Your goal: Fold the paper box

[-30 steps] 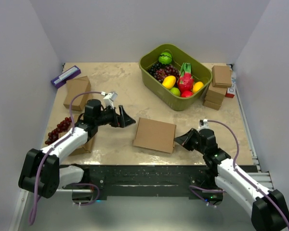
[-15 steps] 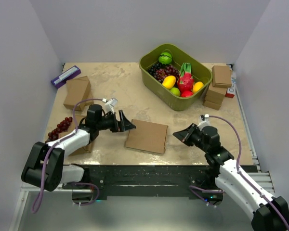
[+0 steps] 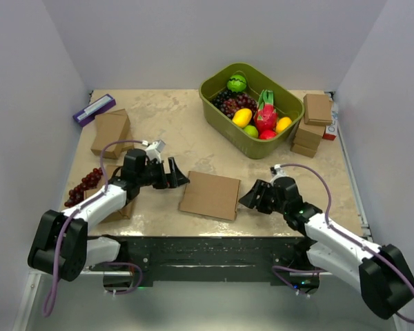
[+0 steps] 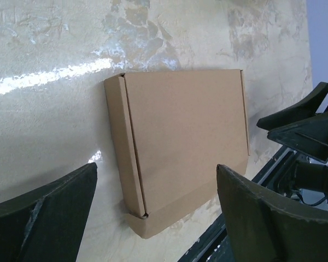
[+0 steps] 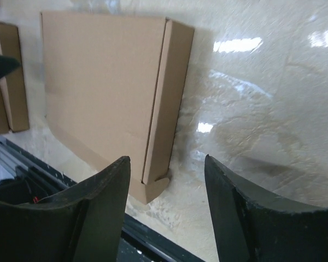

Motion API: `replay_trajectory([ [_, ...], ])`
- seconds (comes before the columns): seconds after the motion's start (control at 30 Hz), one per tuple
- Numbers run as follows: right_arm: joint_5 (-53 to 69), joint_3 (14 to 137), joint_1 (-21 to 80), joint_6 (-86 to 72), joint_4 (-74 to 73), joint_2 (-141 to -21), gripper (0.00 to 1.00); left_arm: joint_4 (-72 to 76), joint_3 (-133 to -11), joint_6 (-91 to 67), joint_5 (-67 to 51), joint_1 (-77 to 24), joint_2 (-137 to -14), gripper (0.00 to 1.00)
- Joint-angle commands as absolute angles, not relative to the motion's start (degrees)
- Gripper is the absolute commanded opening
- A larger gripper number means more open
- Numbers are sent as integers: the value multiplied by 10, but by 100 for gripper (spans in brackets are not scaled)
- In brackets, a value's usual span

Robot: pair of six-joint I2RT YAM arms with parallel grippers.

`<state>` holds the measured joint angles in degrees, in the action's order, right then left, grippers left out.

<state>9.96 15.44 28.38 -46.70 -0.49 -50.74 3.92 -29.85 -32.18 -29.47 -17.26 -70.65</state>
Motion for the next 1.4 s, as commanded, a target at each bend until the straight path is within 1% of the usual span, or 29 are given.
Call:
replay_trajectory([
  [0.0,74,178,322,-466,55,-555,61,1,-351,-271,-323,-167,-718,94],
  [0.07,79,171,323,-473,82,-580,59,-23,-359,-251,-330,-167,-727,94],
  [0.33,111,170,324,-493,175,-664,52,-28,-357,-237,-329,-167,-722,94],
  [0.47,114,170,324,-503,179,-686,43,-32,-358,-233,-327,-167,-717,94],
  [0.5,114,168,323,-504,175,-691,42,-33,-358,-233,-328,-167,-717,94],
  [0.57,108,160,322,-516,170,-693,41,-33,-359,-231,-330,-167,-715,94],
  [0.63,106,149,320,-523,169,-694,38,-31,-357,-231,-339,-167,-712,94],
  [0.67,105,144,318,-530,170,-696,35,-29,-352,-235,-339,-167,-705,94],
  [0.7,103,140,318,-534,174,-695,30,-28,-351,-238,-336,-167,-701,94],
  [0.77,99,127,316,-543,179,-693,27,-22,-342,-244,-332,-167,-686,94],
  [0.8,99,121,316,-545,181,-692,23,-18,-339,-252,-329,-167,-683,94],
  [0.9,95,120,316,-545,169,-687,17,-12,-328,-264,-314,-167,-675,95],
  [0.93,92,118,316,-544,164,-684,13,-11,-323,-269,-309,-167,-673,94],
  [1.0,84,116,314,-543,152,-672,10,-8,-310,-288,-299,-167,-670,95],
  [1.13,74,108,313,-541,140,-654,5,71,-257,-332,-297,-167,-661,95],
  [1.37,61,98,309,-534,123,-630,2,144,-214,-369,-301,-173,-683,95],
])
